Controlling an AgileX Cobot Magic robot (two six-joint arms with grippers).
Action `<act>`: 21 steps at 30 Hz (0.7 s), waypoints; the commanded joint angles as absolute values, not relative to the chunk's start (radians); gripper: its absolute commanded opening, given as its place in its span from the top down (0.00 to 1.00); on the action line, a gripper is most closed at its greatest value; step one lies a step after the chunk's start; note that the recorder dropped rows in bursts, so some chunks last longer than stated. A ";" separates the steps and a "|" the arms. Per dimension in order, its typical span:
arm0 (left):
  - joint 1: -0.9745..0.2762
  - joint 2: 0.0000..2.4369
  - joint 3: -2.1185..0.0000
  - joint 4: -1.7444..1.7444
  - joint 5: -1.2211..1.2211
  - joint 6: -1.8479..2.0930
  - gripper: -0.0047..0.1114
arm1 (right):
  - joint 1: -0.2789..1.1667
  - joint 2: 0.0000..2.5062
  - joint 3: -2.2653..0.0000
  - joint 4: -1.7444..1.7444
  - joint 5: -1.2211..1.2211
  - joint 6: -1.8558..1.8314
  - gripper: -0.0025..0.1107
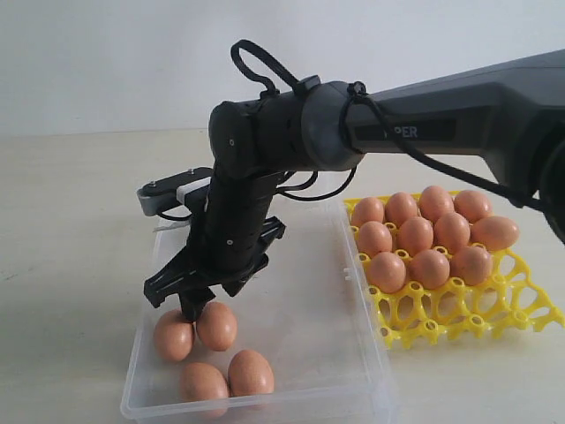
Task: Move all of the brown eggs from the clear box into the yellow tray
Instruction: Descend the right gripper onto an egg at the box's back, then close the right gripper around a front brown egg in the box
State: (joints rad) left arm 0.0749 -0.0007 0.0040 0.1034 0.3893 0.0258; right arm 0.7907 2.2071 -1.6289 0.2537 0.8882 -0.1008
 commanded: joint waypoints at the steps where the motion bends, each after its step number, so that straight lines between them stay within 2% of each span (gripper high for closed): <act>1: 0.070 0.000 0.000 0.103 0.380 0.022 0.96 | 0.790 2.232 -1.633 0.258 0.857 -0.085 0.48; 21: 0.070 0.000 0.000 0.103 0.380 0.022 0.96 | 0.785 2.233 -1.633 0.262 0.923 -0.085 0.48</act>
